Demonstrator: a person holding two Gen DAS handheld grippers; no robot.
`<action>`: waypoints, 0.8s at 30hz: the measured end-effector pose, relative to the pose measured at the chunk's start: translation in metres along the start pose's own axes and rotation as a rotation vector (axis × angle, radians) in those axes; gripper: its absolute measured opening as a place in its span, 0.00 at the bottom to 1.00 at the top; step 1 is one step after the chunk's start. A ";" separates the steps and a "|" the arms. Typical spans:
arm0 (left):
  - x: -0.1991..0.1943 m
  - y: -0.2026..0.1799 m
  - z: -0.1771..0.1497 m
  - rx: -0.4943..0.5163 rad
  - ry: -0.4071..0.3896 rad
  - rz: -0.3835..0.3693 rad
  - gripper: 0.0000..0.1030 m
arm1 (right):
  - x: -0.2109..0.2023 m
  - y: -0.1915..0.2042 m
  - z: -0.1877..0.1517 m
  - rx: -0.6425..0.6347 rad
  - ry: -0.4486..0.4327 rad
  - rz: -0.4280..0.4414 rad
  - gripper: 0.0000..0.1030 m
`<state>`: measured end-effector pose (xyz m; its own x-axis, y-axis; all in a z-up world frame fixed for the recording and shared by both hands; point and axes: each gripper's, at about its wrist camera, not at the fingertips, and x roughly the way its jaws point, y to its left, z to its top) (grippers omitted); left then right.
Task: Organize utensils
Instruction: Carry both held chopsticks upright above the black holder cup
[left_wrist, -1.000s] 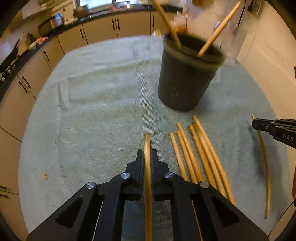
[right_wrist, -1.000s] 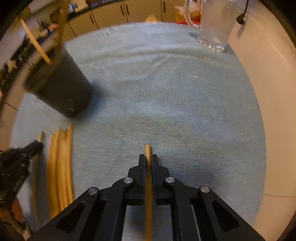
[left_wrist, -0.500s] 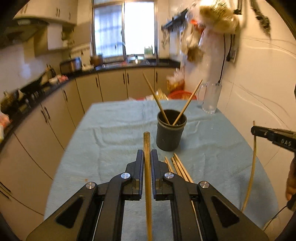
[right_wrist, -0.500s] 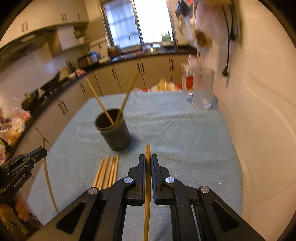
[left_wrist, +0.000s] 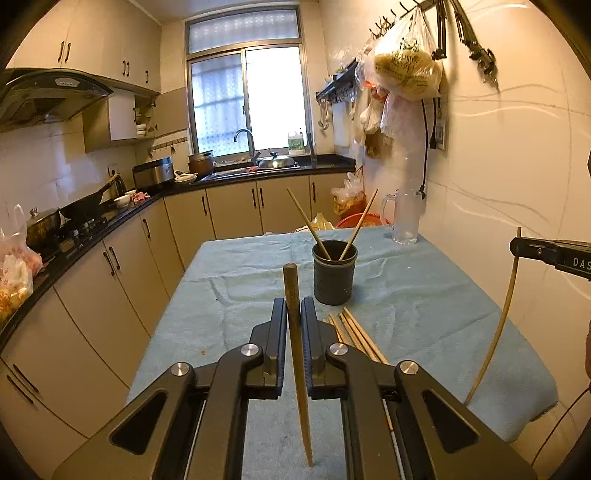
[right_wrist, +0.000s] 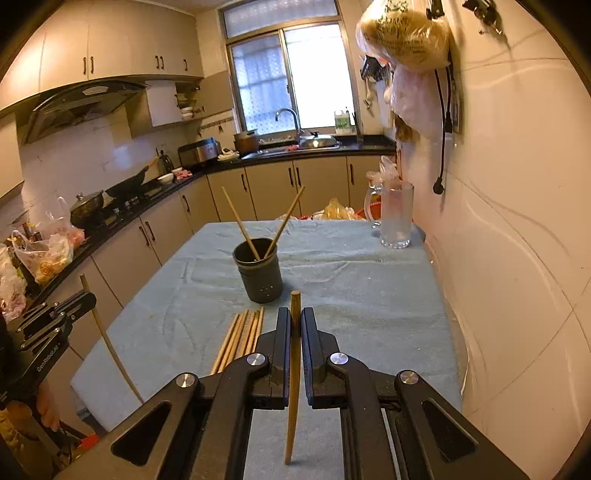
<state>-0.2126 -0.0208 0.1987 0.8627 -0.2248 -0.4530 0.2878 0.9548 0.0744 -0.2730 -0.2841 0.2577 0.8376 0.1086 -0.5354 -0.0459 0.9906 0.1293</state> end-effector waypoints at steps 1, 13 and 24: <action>-0.003 0.001 0.000 -0.004 -0.002 -0.005 0.07 | -0.003 0.001 0.000 -0.003 -0.006 0.002 0.06; -0.008 0.002 0.024 -0.043 -0.037 -0.038 0.07 | 0.004 0.005 0.019 -0.027 -0.059 0.062 0.06; 0.040 0.016 0.089 -0.132 -0.040 -0.086 0.07 | 0.024 -0.011 0.065 0.046 -0.121 0.092 0.06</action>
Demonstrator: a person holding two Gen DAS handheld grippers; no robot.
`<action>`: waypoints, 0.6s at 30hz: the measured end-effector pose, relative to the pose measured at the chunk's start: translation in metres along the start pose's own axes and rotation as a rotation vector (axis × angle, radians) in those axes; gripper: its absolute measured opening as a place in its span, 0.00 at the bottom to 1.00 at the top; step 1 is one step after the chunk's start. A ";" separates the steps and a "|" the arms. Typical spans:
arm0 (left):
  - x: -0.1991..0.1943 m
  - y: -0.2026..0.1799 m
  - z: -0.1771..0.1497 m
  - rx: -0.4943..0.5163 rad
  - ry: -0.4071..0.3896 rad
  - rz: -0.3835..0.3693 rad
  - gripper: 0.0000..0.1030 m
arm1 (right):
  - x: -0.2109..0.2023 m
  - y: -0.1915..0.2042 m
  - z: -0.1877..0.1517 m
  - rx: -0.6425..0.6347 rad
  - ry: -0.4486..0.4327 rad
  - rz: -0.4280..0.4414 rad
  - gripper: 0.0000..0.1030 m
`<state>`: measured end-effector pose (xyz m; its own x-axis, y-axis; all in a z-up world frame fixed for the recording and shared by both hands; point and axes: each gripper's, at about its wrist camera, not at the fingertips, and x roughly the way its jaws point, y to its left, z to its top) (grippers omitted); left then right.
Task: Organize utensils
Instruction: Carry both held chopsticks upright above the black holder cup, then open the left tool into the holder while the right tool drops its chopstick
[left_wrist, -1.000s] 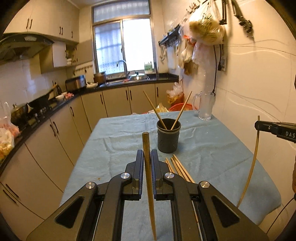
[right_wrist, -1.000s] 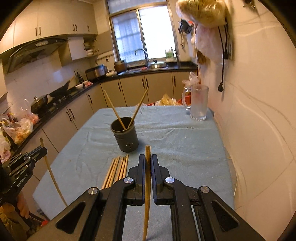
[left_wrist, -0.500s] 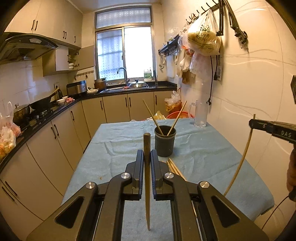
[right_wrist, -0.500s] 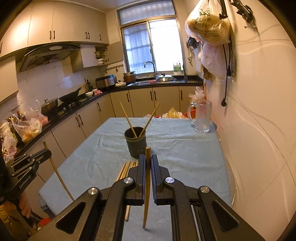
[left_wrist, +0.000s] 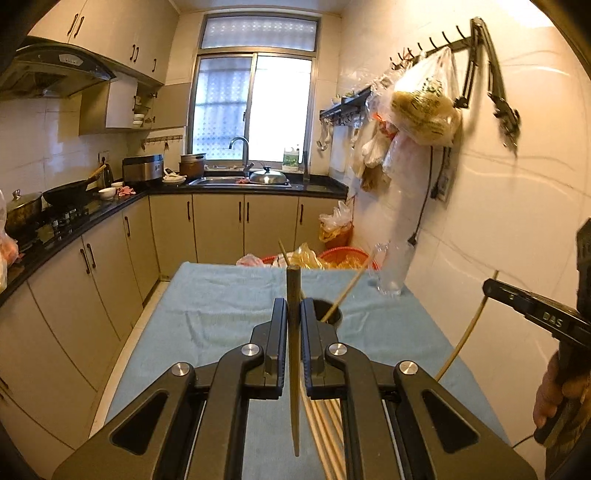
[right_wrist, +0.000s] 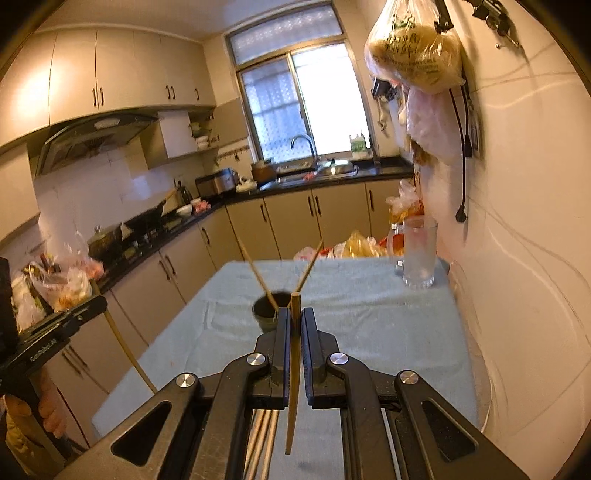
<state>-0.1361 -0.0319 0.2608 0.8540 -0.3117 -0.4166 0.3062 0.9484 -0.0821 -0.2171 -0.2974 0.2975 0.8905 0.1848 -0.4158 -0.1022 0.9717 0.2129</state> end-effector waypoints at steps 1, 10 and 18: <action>0.006 -0.001 0.006 0.001 -0.005 0.001 0.07 | 0.002 0.000 0.007 0.003 -0.015 0.004 0.06; 0.076 -0.006 0.068 -0.050 -0.018 -0.008 0.07 | 0.041 0.012 0.067 0.034 -0.128 0.045 0.06; 0.136 -0.009 0.104 -0.092 -0.052 -0.012 0.07 | 0.098 0.011 0.096 0.082 -0.178 0.042 0.06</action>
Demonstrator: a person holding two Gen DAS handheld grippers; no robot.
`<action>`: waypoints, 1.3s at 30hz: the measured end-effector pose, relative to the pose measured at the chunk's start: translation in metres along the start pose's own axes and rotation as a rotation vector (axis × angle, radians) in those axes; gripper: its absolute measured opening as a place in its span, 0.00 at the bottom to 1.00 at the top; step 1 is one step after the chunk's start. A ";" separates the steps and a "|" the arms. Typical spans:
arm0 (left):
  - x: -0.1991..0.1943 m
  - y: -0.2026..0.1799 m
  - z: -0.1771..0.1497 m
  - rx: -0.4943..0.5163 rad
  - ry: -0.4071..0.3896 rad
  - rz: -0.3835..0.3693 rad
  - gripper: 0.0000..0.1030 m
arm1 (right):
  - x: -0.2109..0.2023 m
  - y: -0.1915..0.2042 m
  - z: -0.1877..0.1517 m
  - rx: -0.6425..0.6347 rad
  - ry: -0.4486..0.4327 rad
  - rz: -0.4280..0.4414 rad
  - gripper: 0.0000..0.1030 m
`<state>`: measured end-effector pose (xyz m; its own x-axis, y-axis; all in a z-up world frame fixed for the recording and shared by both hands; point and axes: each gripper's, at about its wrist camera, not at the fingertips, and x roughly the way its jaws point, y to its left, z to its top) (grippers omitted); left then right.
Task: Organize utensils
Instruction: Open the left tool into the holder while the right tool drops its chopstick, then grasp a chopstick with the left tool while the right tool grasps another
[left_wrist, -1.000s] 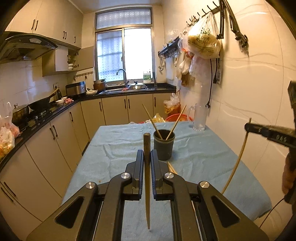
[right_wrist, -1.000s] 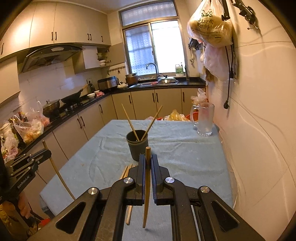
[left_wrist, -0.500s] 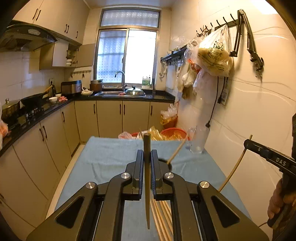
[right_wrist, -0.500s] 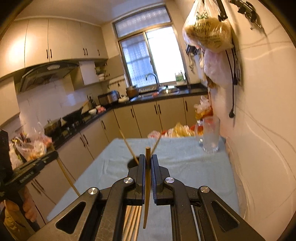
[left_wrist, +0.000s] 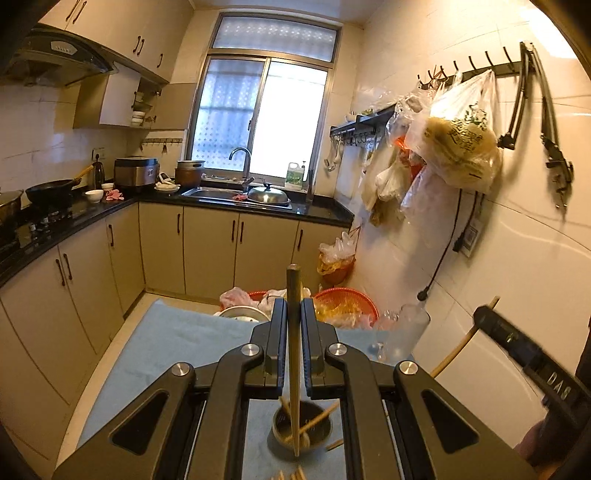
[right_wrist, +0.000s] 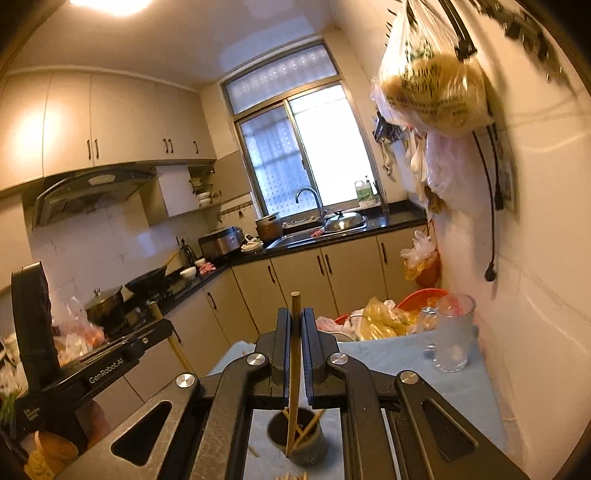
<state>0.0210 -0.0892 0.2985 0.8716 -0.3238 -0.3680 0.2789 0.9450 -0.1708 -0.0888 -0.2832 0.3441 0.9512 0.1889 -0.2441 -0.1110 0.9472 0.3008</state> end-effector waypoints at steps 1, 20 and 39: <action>0.010 -0.001 0.001 -0.001 -0.001 -0.001 0.07 | 0.007 -0.001 0.001 0.006 0.000 -0.004 0.06; 0.085 0.009 -0.049 0.027 0.178 0.049 0.18 | 0.099 -0.050 -0.059 0.089 0.226 -0.053 0.33; -0.053 0.032 -0.091 0.036 0.100 0.119 0.49 | -0.012 -0.033 -0.067 -0.092 0.298 -0.151 0.70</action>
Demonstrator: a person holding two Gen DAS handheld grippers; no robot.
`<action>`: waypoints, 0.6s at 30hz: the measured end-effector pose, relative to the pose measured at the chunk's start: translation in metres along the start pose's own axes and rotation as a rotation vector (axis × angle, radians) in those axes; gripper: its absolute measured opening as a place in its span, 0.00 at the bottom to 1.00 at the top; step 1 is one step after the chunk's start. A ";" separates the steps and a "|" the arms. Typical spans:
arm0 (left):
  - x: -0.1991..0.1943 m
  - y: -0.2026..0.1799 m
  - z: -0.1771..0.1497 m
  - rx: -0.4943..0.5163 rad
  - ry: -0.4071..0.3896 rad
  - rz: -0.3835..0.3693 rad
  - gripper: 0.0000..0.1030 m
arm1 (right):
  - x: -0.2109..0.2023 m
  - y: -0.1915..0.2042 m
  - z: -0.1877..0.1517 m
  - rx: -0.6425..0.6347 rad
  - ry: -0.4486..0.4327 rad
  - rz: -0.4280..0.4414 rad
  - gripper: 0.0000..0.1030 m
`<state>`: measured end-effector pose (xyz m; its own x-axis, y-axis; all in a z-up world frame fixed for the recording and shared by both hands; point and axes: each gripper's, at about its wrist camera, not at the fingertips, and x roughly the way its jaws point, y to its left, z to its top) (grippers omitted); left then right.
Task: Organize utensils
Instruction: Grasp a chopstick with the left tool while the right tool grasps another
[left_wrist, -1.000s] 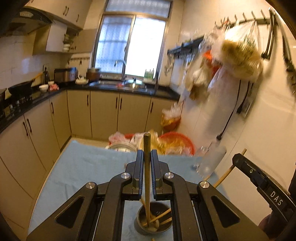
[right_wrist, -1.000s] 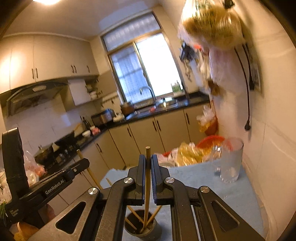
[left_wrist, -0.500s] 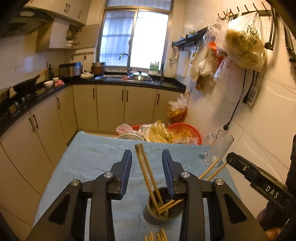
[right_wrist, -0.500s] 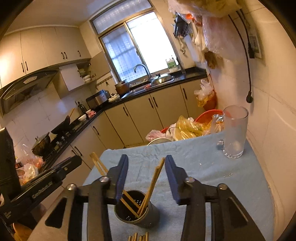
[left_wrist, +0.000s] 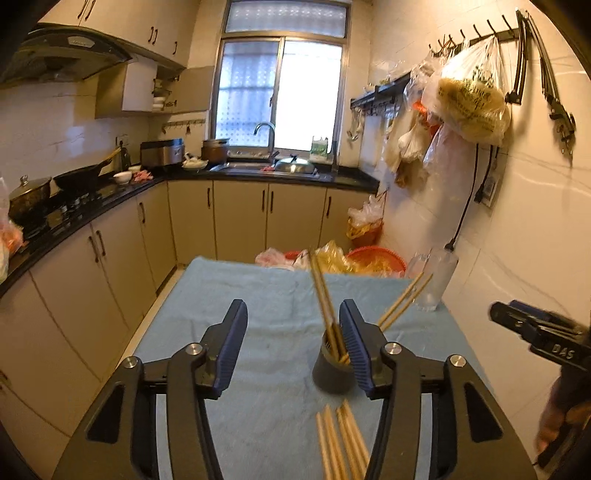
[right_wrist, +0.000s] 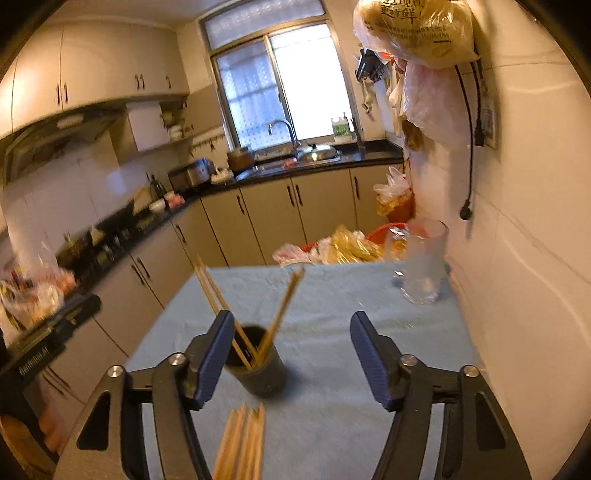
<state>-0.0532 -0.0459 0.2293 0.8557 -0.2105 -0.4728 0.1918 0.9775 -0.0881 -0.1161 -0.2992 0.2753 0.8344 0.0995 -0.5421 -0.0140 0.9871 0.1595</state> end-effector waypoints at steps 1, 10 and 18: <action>-0.001 0.004 -0.010 -0.006 0.021 0.003 0.49 | -0.003 -0.001 -0.007 -0.019 0.019 -0.015 0.71; 0.032 0.020 -0.107 -0.040 0.306 -0.042 0.49 | 0.021 -0.008 -0.115 -0.074 0.327 0.017 0.73; 0.072 -0.007 -0.164 0.025 0.464 -0.102 0.39 | 0.068 0.016 -0.174 -0.050 0.441 0.125 0.55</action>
<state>-0.0717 -0.0658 0.0517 0.5280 -0.2703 -0.8050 0.2800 0.9504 -0.1355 -0.1556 -0.2546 0.0970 0.5105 0.2518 -0.8222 -0.1354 0.9678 0.2123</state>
